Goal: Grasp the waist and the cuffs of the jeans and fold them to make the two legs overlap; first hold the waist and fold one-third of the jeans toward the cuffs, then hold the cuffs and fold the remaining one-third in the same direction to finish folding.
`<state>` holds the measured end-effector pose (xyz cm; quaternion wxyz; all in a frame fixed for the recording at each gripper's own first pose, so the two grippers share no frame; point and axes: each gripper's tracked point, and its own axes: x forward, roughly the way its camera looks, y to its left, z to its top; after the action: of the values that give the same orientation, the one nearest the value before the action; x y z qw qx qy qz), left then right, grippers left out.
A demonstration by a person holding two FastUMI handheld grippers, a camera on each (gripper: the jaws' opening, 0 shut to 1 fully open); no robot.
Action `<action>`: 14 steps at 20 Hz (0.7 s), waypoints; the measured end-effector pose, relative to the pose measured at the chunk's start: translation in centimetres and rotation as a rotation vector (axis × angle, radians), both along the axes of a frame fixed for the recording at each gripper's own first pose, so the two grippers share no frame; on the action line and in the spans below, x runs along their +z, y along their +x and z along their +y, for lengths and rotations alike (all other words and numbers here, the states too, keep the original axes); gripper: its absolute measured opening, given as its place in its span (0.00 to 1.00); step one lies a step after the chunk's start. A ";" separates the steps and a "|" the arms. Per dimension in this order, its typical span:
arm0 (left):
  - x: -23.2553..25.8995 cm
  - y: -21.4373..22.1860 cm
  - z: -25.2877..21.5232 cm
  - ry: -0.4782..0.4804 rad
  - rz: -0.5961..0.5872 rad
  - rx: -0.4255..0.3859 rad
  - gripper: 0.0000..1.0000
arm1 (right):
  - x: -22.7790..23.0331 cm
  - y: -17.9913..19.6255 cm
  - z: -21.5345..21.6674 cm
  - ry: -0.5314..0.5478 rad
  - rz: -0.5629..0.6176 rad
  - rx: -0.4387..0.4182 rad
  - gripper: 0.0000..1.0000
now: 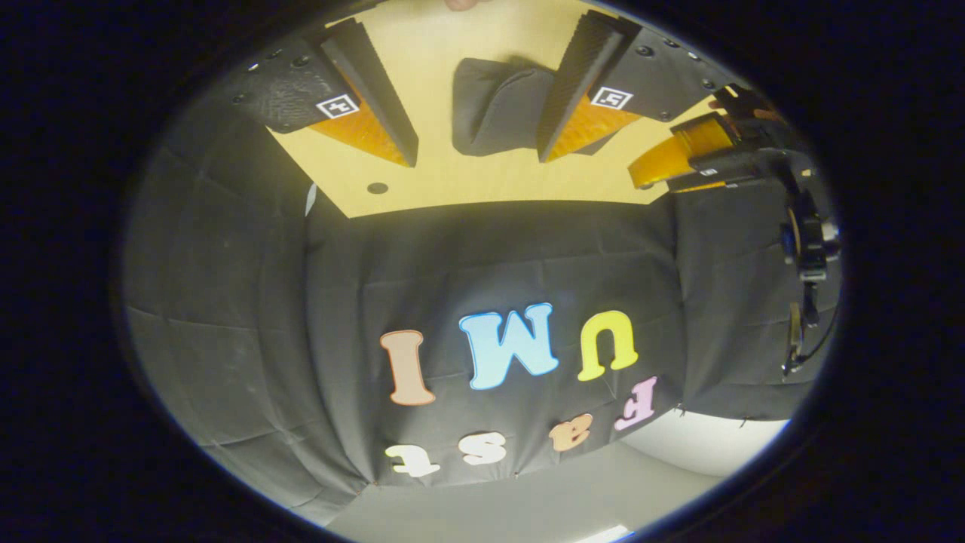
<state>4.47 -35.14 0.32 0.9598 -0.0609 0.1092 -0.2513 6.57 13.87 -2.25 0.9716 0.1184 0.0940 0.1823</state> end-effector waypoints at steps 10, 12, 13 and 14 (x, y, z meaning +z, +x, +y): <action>2.6 0.4 7.2 0.034 -0.110 0.128 0.96 | 3.6 -1.6 0.9 -0.078 -0.119 -0.089 0.96; 2.5 0.5 8.5 0.036 -0.115 0.133 0.95 | 3.6 -1.8 0.6 -0.080 -0.111 -0.111 0.96; 2.5 0.6 8.8 0.038 -0.114 0.130 0.95 | 3.8 -1.7 0.4 -0.078 -0.112 -0.127 0.95; 2.6 0.5 8.6 0.035 -0.117 0.119 0.95 | 4.0 -1.6 0.2 -0.078 -0.114 -0.144 0.95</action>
<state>4.99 -26.56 2.94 0.9787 -0.0357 0.0536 -0.1948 4.94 14.08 1.75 0.9898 0.0762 0.0370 0.1144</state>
